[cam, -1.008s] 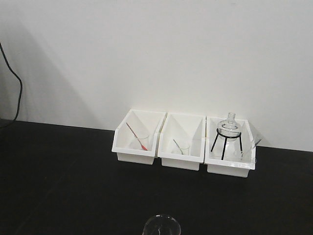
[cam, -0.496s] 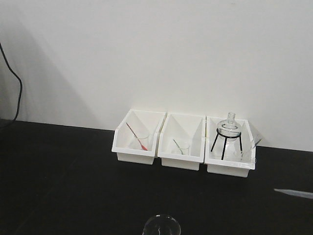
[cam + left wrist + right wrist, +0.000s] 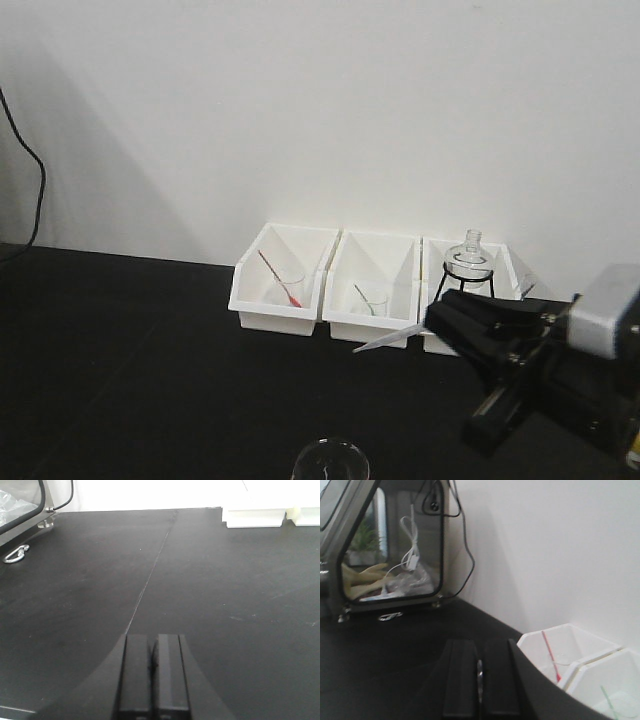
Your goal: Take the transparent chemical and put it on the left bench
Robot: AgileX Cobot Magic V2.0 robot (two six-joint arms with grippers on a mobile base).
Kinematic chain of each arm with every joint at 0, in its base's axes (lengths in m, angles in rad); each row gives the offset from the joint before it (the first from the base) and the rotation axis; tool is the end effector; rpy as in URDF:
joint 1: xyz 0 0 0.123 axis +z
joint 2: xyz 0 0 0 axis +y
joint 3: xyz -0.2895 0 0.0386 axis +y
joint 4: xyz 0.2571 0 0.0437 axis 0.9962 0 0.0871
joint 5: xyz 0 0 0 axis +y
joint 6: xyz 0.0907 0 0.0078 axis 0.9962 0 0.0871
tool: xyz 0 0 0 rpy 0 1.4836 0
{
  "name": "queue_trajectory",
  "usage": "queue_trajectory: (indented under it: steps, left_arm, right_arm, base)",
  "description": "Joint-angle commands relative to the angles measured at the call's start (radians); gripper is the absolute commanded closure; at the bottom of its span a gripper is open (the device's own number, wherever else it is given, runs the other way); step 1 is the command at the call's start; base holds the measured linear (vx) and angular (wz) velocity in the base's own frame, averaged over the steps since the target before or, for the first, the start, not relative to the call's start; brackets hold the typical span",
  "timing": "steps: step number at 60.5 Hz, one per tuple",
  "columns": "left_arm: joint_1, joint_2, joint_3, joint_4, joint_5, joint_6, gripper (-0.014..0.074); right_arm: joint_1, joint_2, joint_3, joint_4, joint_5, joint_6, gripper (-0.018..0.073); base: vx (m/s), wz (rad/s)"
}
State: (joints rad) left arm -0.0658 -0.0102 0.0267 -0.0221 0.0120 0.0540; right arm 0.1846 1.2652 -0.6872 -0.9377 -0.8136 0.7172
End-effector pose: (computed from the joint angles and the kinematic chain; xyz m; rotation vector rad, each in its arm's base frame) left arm 0.0587 -0.0039 0.2033 0.0741 1.5103 -0.0274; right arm 0.2483 0.1006 0.3118 -0.6626 1.3947 0.5875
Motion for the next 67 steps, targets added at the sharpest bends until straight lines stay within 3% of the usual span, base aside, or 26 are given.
queue_trajectory:
  steps: [1, 8, 18, 35, 46, 59, 67]
  left_arm:
    - [-0.002, -0.019, 0.016, -0.001, -0.078, -0.008, 0.0600]
    - [-0.002, -0.019, 0.016, -0.001, -0.078, -0.008, 0.0600]
    - [-0.002, -0.019, 0.016, -0.001, -0.078, -0.008, 0.0600]
    - [-0.002, -0.019, 0.016, -0.001, -0.078, -0.008, 0.0600]
    - [-0.002, -0.019, 0.016, -0.001, -0.078, -0.008, 0.0600]
    - [-0.002, -0.019, 0.016, -0.001, -0.078, -0.008, 0.0600]
    - [-0.002, -0.019, 0.016, -0.001, -0.078, -0.008, 0.0600]
  right_arm:
    - [0.075, 0.023, -0.067, -0.012, 0.040, 0.009, 0.0559]
    - [0.161, 0.059, -0.075, -0.007, 0.195, 0.005, 0.0559]
    - [0.222, 0.064, -0.074, -0.009, 0.369, -0.018, 0.0559]
    - [0.222, 0.198, -0.074, -0.007, 0.315, -0.021, 0.0512]
    - [0.222, 0.272, -0.074, -0.005, 0.238, 0.007, 0.0361]
    - [0.221, 0.279, -0.074, 0.015, 0.250, 0.020, 0.0038]
    - [0.221, 0.271, -0.074, 0.023, 0.253, 0.031, -0.0013]
  base:
    - [0.00, 0.00]
    - [0.00, 0.00]
    - [0.00, 0.00]
    - [0.00, 0.00]
    - [0.00, 0.00]
    - [0.00, 0.00]
    - [0.00, 0.00]
